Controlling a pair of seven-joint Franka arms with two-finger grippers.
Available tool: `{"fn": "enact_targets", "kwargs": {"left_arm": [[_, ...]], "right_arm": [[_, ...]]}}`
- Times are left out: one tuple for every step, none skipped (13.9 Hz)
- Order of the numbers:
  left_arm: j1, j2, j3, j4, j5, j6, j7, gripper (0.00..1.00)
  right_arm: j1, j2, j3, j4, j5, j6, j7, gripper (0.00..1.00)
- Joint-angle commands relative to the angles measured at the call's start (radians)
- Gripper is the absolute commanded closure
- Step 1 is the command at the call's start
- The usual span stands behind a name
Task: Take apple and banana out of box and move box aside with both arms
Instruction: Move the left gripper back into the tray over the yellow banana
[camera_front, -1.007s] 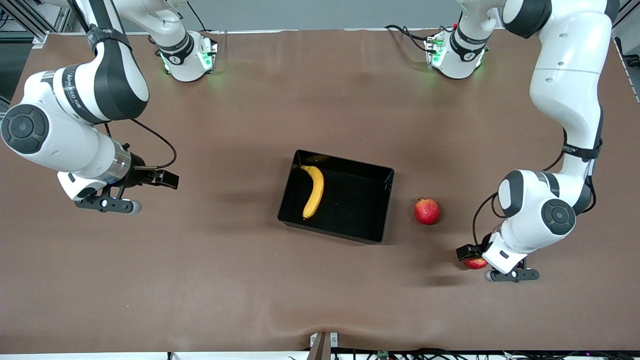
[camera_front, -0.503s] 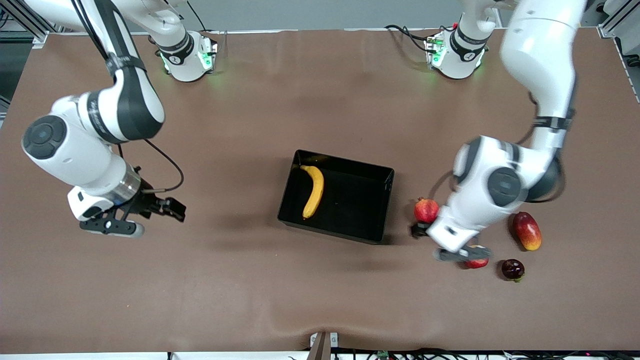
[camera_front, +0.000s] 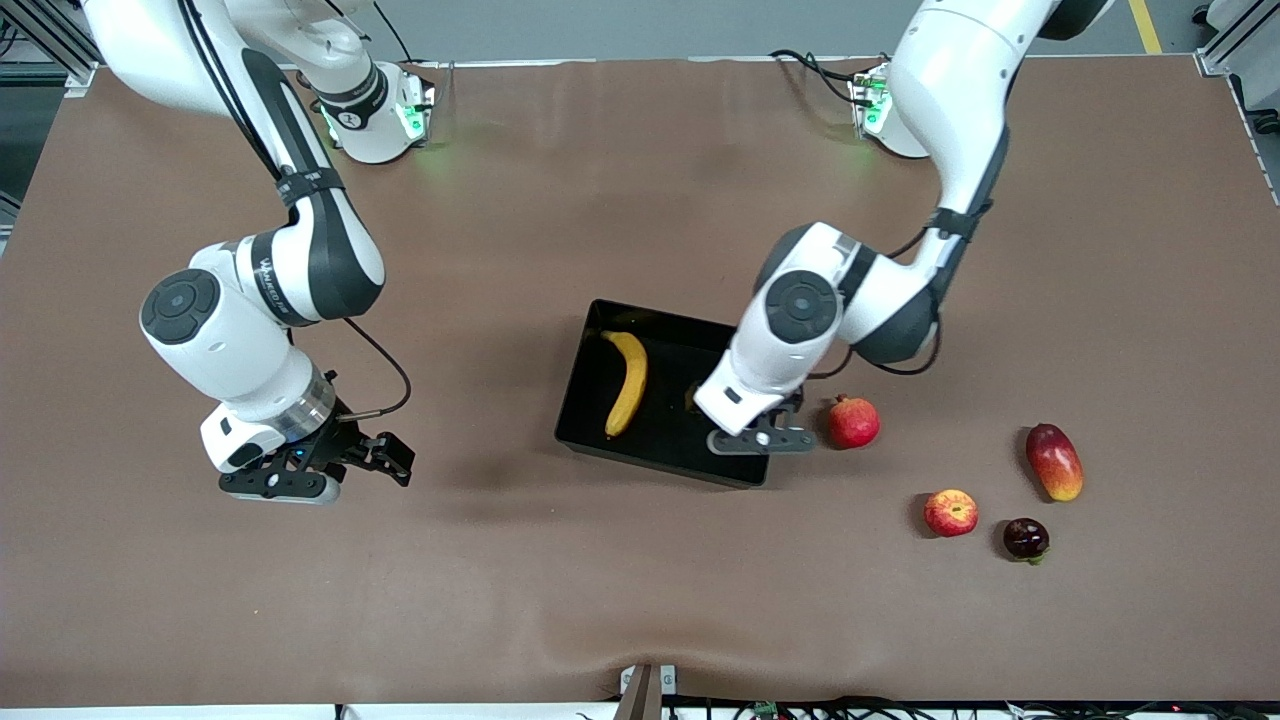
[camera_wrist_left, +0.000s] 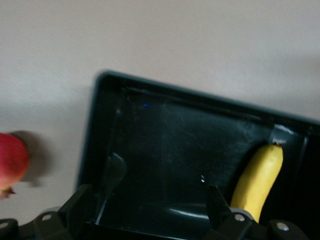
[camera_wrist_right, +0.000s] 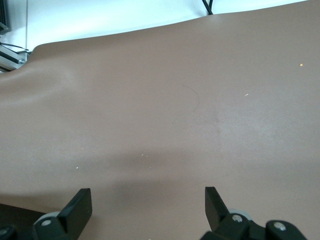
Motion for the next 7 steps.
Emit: {"fn": "enact_targets", "kwargs": {"left_arm": [[-0.038,0.031,0.012,0.002,0.017,0.042,-0.024,0.0],[-0.053,0.048,0.012,0.002,0.017,0.066,-0.044,0.0],[-0.07,0.064,0.012,0.002,0.017,0.088,-0.078,0.0],[-0.093,0.074,0.013,0.002,0.02,0.094,-0.115,0.0],[-0.108,0.085,0.015,0.002,0.041,0.096,-0.139,0.0],[-0.124,0.093,0.015,0.002,0.06,0.096,-0.164,0.0],[-0.139,0.108,0.015,0.002,0.069,0.099,-0.173,0.0]], "right_arm": [[-0.003,-0.004,0.003,-0.004,0.01,-0.005,-0.015,0.0],[-0.002,-0.004,0.003,-0.004,0.01,-0.007,-0.015,0.0],[-0.003,-0.01,0.003,-0.006,0.01,-0.011,-0.017,0.0],[-0.005,-0.017,0.003,-0.007,0.01,-0.024,-0.017,0.0],[-0.006,-0.019,0.003,-0.006,0.01,-0.039,-0.018,0.0],[-0.003,-0.021,0.003,-0.007,0.01,-0.042,-0.018,0.0],[0.001,-0.022,0.003,-0.013,0.01,-0.048,-0.018,0.0]]}}
